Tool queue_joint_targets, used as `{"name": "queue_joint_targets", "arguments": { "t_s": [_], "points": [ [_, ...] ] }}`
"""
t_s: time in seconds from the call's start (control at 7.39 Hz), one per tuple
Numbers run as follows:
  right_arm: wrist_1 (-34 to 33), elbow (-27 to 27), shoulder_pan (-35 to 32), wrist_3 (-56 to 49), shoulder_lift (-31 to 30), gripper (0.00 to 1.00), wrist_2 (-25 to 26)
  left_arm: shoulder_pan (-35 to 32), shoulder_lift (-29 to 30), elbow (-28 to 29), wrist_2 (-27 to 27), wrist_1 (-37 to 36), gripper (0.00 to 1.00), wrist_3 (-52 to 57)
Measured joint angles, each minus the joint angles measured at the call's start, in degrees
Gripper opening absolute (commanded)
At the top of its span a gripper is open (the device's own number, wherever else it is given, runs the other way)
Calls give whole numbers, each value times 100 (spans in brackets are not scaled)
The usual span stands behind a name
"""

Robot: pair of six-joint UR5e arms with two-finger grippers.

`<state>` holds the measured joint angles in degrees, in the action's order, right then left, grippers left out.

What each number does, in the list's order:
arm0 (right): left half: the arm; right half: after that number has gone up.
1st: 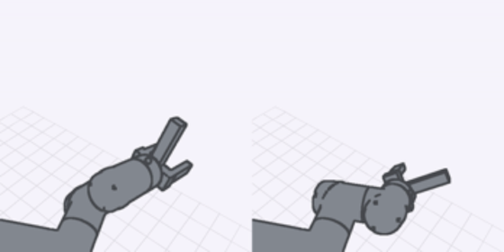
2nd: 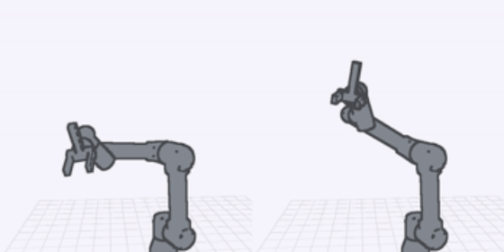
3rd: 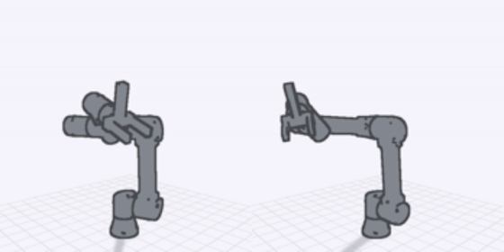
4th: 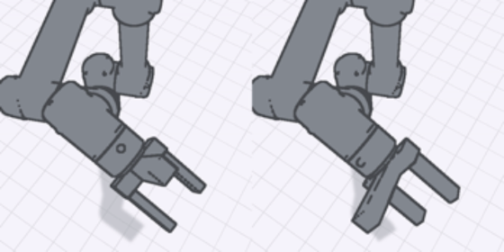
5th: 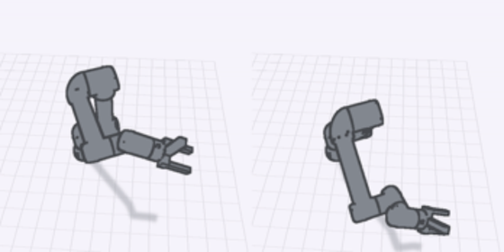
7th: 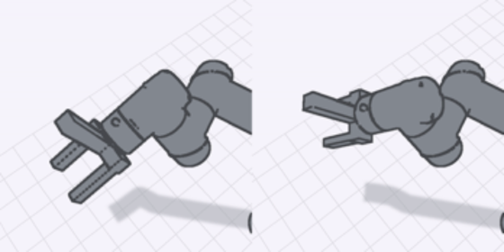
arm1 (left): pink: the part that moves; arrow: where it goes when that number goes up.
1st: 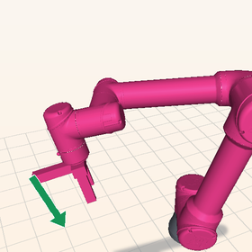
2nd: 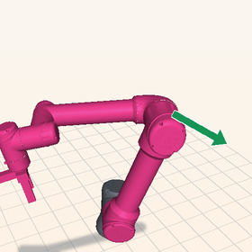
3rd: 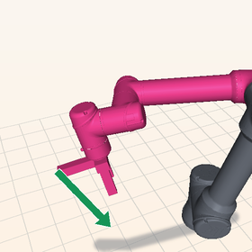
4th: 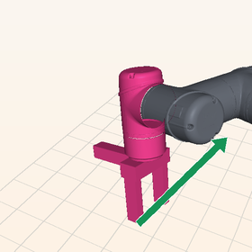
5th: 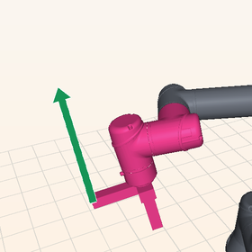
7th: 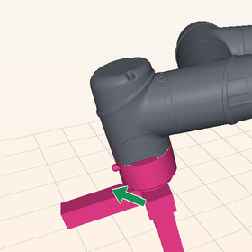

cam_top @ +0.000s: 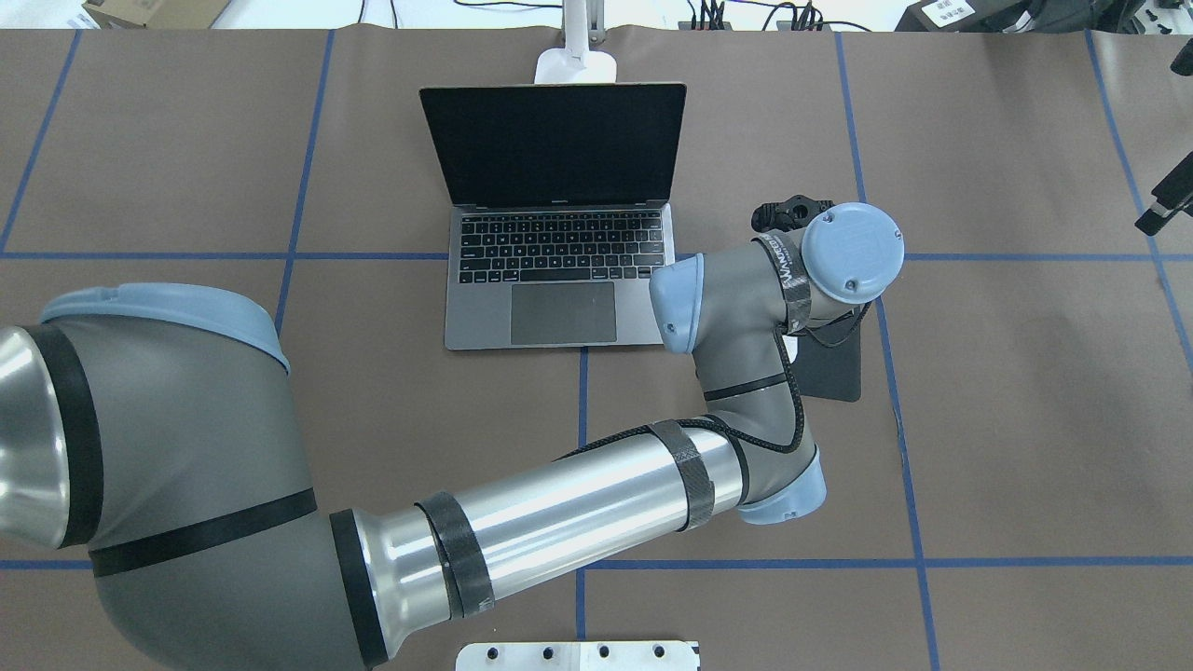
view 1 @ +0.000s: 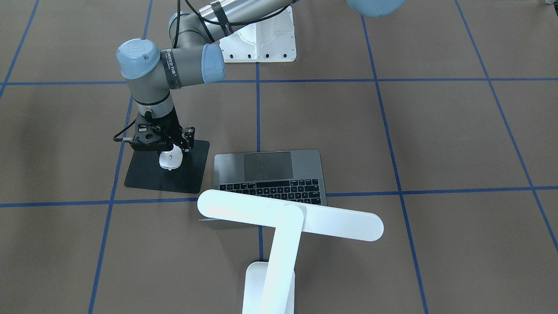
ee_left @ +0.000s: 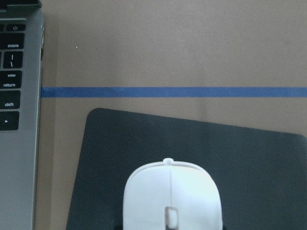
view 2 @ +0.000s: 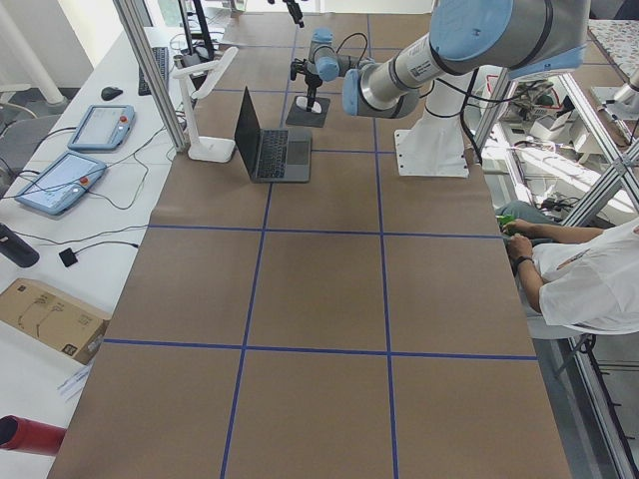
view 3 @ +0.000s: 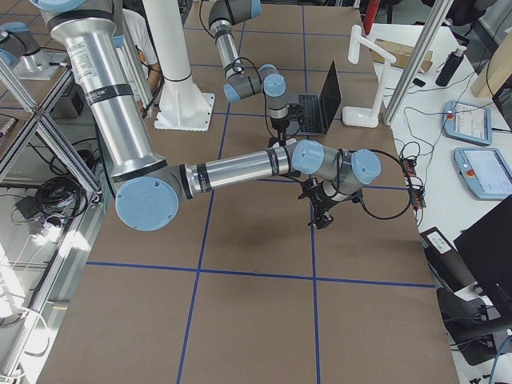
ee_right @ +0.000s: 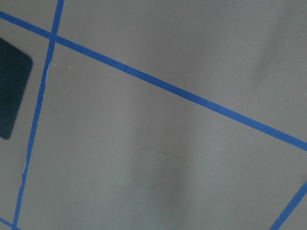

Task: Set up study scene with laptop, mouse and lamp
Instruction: 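Lower the white mouse onto the black mouse pad with the left gripper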

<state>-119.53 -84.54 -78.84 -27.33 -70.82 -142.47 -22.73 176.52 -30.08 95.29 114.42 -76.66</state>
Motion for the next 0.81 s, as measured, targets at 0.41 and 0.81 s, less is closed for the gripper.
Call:
{"name": "queue_joint_targets", "arguments": {
  "t_s": [0.41,0.81],
  "points": [
    [0,35,7,0,6,100,-7,4,-2,26,-1,46,91,-97],
    [0,167,20,0,85,100,-81,8,-3,-2,-1,51,99,-121]
  ]
}}
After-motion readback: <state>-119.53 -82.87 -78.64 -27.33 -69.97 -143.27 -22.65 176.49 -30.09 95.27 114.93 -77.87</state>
